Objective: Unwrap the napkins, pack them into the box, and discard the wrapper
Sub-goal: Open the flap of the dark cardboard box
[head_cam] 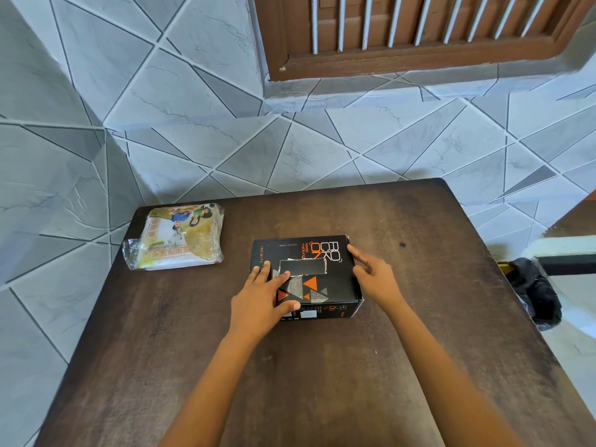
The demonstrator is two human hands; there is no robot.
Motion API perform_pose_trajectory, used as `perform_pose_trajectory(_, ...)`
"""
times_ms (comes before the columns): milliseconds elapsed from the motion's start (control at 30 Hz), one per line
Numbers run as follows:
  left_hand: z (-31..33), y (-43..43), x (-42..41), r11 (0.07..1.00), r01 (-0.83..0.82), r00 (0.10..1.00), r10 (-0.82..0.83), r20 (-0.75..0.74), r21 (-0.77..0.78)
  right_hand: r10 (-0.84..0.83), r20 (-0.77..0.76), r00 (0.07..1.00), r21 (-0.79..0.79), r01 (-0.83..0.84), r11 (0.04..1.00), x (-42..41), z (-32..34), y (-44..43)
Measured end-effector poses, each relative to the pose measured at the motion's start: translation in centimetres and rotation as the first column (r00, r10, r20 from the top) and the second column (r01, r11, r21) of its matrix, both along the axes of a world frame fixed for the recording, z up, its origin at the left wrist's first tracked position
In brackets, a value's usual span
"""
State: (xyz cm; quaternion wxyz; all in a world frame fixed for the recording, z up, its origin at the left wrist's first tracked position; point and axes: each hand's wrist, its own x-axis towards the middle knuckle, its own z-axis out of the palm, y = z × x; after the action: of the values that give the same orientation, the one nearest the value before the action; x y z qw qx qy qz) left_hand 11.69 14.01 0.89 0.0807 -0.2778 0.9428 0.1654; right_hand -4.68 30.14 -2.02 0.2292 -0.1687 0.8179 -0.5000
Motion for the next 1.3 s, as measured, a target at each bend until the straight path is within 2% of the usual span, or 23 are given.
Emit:
perform_pose_trajectory(100, 0.0, 0.0, 0.0, 1.000, 0.000, 1.000, 0.000, 0.000, -0.005, 0.078, 0.062, 0.995, -0.038, -0.076, 0.996, 0.4, -0.6, 0.5)
perform_pose_trajectory(233, 0.0, 0.0, 0.0, 1.000, 0.002, 1.000, -0.002, 0.005, -0.012, 0.097, 0.040, 0.994, -0.069, -0.094, 0.993, 0.6, -1.8, 1.0)
perform_pose_trajectory(367, -0.2, -0.1, 0.1, 1.000, -0.004, 1.000, 0.004, 0.001, -0.010, 0.085, -0.022, 0.996, 0.048, -0.084, 0.995, 0.2, -2.0, 1.2)
perform_pose_trajectory(500, -0.2, 0.0, 0.0, 1.000, -0.004, 1.000, 0.004, -0.005, -0.009, -0.070, -0.058, 0.996, 0.160, 0.079, 0.984, -1.2, -3.3, 4.1)
perform_pose_trajectory(567, -0.2, 0.0, 0.0, 1.000, -0.008, 1.000, 0.008, -0.010, -0.009, -0.044, -0.028, 0.999, 0.261, 0.049, 0.964, -1.6, -4.2, 5.8)
perform_pose_trajectory(700, -0.3, 0.0, -0.2, 1.000, -0.006, 1.000, 0.006, -0.011, -0.031, -0.094, -0.063, 0.994, 0.297, 0.109, 0.949, -1.2, -5.1, 5.0)
perform_pose_trajectory(800, -0.3, 0.0, -0.4, 1.000, -0.013, 1.000, 0.012, -0.012, -0.026, -0.090, -0.098, 0.991, 0.383, 0.120, 0.916, -1.0, -5.7, 4.4)
perform_pose_trajectory(900, -0.4, 0.0, -0.8, 0.999, -0.026, 0.999, 0.025, -0.021, -0.025, -0.154, -0.212, 0.965, 0.321, 0.217, 0.922, -0.6, -5.1, 4.2)
perform_pose_trajectory(967, -0.4, 0.2, -1.3, 0.999, -0.034, 0.999, 0.034, -0.025, -0.019, -0.174, -0.322, 0.931, 0.196, 0.245, 0.949, -0.2, -3.7, 3.4)
perform_pose_trajectory(1033, -0.5, 0.4, -1.6, 0.999, -0.047, 0.999, 0.047, -0.028, -0.018, -0.060, -0.416, 0.907, 0.095, 0.109, 0.989, 0.8, -2.0, 2.1)
perform_pose_trajectory(1067, -0.5, 0.4, -1.8, 0.998, -0.054, 0.998, 0.053, -0.035, -0.014, 0.049, -0.469, 0.882, 0.106, 0.001, 0.994, 1.3, -1.5, 1.4)
perform_pose_trajectory(1133, -0.7, 0.4, -2.2, 0.998, -0.060, 0.997, 0.060, -0.050, 0.005, 0.257, -0.538, 0.802, 0.242, -0.145, 0.959, 2.2, -1.2, 0.2)
perform_pose_trajectory(1200, -0.9, 0.3, -2.5, 0.998, -0.066, 0.996, 0.067, -0.063, 0.022, 0.354, -0.546, 0.759, 0.356, -0.171, 0.918, 2.4, -1.8, -0.2)
perform_pose_trajectory(1300, -1.1, 0.1, -2.9, 0.995, -0.056, 0.994, 0.063, -0.085, 0.083, 0.369, -0.540, 0.756, 0.401, -0.154, 0.903, 2.1, -2.6, 0.0)
